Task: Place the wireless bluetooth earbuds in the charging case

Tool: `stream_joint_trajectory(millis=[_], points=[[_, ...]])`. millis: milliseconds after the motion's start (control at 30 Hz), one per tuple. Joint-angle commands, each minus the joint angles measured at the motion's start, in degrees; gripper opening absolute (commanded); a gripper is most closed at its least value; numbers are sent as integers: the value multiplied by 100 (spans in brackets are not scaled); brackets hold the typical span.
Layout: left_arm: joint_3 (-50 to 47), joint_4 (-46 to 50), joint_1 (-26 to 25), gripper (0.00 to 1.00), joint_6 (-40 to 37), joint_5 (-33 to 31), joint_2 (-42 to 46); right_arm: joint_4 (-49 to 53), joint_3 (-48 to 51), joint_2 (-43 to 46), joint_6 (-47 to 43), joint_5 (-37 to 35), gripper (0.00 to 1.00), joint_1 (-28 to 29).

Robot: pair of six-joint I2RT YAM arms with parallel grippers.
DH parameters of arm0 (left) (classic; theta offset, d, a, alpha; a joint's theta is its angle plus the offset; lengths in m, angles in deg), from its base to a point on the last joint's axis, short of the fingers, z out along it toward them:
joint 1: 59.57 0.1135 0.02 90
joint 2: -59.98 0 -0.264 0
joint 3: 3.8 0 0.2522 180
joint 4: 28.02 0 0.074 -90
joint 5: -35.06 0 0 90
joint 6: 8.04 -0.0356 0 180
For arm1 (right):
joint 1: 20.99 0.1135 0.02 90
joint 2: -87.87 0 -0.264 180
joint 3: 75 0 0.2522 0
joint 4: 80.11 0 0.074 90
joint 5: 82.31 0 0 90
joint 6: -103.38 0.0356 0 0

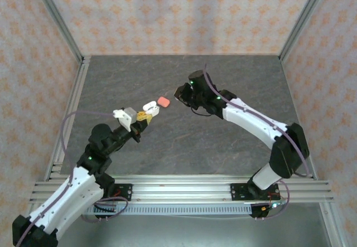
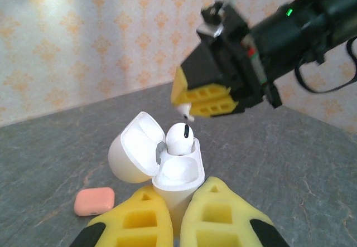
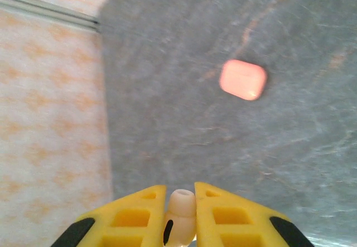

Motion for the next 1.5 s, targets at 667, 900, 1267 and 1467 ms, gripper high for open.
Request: stream_joint_trajectory(millis=[667,900,1267,1467], points=[[1332,-2426,-972,0,-815,-1088,-2773,-1636,395,981,2048,161,17,185],[1342,-2515,-1003,0,-799,-1543,-2816,-1759,468,1010,2186,-38,17,303],[1354,-2623,-1034,0,-797,-1700,-2869,-2052,422,737,2420,-159,17,444],[1346,-2629,-1038,0,-805,-1725,-2843,-2050,472,654,2442,-273,17,536]])
